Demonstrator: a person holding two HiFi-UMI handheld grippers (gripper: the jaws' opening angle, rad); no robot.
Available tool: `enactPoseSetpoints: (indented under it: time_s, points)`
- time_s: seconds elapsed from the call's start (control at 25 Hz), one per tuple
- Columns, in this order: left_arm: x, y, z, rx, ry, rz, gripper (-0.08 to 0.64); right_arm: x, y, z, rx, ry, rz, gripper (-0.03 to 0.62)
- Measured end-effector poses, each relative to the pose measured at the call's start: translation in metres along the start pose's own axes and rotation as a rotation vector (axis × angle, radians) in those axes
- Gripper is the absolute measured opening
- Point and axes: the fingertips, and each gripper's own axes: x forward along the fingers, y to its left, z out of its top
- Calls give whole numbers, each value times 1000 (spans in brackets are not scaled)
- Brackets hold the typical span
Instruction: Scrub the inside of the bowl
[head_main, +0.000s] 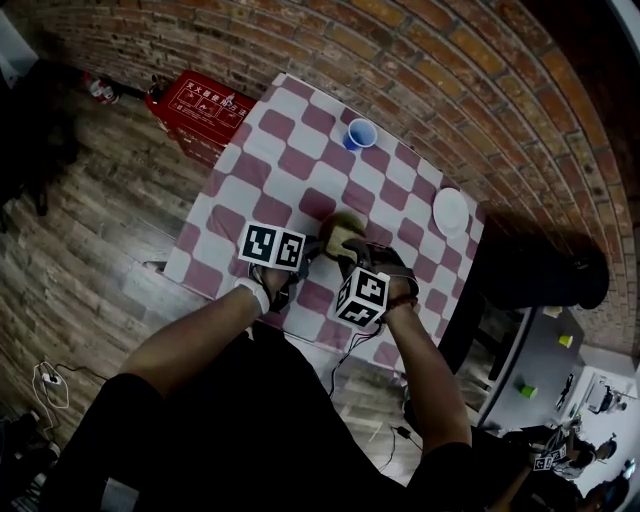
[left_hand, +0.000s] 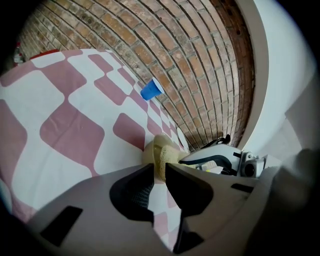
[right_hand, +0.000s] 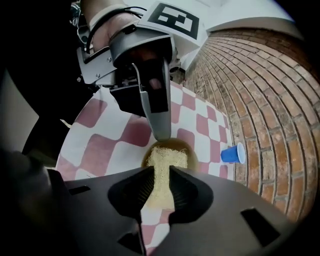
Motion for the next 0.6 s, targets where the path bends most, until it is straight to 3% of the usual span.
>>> enactPoseSetpoints:
  time_s: [0.16,0.4,0.6]
  points:
    - [-4,1,3,-4,-10,4,80,11,-11,13,49,-11,-18,103]
    - [-6,1,3,-3,-15,4,80,17,-38,9,196,-12,-31,103]
    - [-4,1,3,-3,-10,4,80,11,-41,-14,167,33,-40,103]
